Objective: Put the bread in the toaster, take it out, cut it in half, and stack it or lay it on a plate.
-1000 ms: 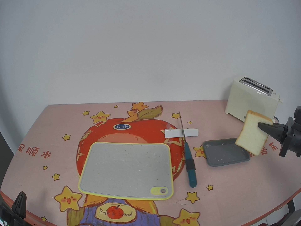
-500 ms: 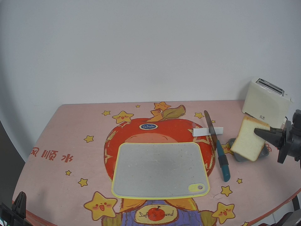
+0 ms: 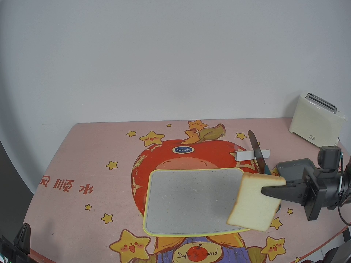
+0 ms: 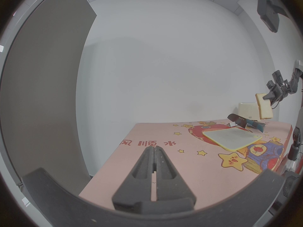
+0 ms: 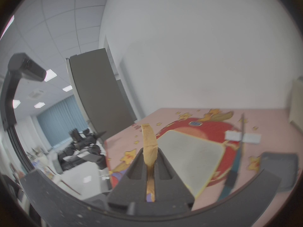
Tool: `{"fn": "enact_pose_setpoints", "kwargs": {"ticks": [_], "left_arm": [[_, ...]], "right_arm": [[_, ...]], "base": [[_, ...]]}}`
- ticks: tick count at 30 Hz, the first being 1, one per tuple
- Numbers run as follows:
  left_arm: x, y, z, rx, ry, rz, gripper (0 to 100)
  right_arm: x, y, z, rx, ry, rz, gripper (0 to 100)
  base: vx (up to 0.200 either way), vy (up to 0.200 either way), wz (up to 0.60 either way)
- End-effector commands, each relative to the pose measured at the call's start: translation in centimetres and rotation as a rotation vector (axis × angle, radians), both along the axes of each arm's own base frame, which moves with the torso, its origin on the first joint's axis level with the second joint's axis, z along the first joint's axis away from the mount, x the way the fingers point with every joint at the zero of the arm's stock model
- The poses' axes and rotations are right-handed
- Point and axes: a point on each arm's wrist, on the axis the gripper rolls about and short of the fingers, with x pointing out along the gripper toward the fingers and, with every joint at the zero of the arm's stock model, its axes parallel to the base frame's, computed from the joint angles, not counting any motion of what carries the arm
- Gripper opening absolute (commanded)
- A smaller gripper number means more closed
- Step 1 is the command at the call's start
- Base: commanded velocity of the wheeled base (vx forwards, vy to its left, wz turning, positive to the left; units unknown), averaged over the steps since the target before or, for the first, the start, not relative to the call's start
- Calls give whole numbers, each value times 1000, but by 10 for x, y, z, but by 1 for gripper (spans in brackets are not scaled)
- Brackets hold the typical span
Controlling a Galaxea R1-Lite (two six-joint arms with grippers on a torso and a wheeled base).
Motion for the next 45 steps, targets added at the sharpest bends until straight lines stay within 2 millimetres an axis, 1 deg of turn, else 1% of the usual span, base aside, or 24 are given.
{"fn": "enact_pose_setpoints", "kwargs": {"ticks": [1,5,6,8,9,12,13,17,19,21,25,45], "left_arm": [[1,0,-5,0,10,1,0],[1,0,-5,0,10,1,0],[1,0,-5,0,10,1,0],[1,0,-5,0,10,1,0],[1,0,-5,0,10,1,0],[1,0,-5,0,10,1,0],[1,0,-5,0,10,1,0],[1,0,-5,0,10,1,0],[1,0,-5,0,10,1,0],[1,0,-5,0,10,1,0],[1,0,-5,0,10,1,0],[1,0,-5,0,10,1,0]], "right_arm": [[11,30,-11,29,102,54,0],[25,54,-20,81,142,-80,0],[27,64,-26,89,150,-97,0],[28,75,-35,91,159,-105,0],[30,82,-42,84,161,-116,0],[39,93,-57,81,150,-166,0],[41,94,-61,91,143,-181,0],[42,90,-63,109,134,-186,0],[47,88,-65,105,139,-202,0],[52,92,-75,95,172,-221,0],[55,91,-80,96,217,-238,0],[55,90,-83,93,231,-250,0]], "base": [[0,0,0],[0,0,0],[0,0,0],[0,0,0],[0,0,0],[0,0,0],[0,0,0],[0,0,0],[0,0,0],[0,0,0],[0,0,0],[0,0,0]]}}
